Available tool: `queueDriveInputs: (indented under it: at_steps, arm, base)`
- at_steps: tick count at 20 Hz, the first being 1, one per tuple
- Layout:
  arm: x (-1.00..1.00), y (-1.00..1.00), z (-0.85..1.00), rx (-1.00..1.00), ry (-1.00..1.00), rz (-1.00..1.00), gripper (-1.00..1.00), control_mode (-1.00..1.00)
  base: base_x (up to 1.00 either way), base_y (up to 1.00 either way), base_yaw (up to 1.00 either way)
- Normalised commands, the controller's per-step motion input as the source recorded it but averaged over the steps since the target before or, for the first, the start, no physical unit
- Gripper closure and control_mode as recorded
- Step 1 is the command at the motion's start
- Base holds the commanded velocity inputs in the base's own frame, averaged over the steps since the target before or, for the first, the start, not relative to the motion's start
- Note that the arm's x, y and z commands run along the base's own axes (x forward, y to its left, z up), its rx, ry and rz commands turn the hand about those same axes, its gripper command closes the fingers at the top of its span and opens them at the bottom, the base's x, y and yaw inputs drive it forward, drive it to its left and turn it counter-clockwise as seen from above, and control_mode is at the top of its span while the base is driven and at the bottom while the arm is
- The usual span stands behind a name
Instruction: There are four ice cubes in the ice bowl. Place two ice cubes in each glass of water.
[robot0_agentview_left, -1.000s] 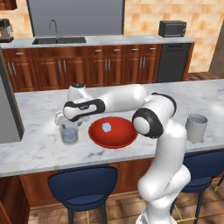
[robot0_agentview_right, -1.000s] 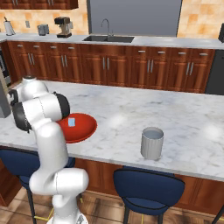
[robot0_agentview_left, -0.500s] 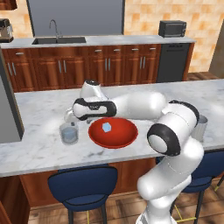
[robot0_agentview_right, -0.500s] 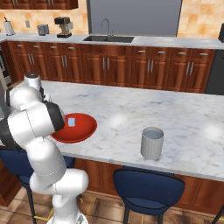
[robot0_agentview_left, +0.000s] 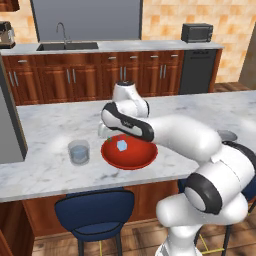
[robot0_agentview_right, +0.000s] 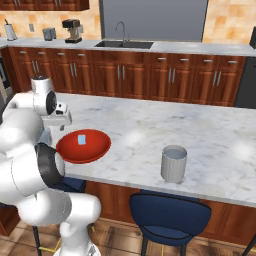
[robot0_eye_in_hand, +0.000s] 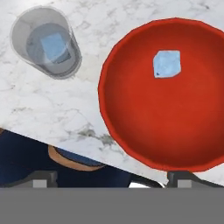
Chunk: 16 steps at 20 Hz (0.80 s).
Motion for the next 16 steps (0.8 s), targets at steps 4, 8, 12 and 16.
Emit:
queueDriveInputs:
  at_steps: [4,8,12,16]
  arm:
    - [-0.02,-0.80,0.00,0.04,-0.13,0.07,-1.00,-1.00]
    - [0.18,-0.37,-0.06,0.05,-0.02,0.05,-1.00,-1.00]
    - [0.39,-0.01,-0.20,0.00,0.01,0.00,-1.00,-1.00]
    - [0.54,0.00,-0.44,0.00,0.01,0.01,-1.00,-1.00]
  base:
    - [0.00,0.00,0.00]
    - [0.00,0.00,0.00]
    - [0.00,0.00,0.00]
    - [0.00,0.00,0.00]
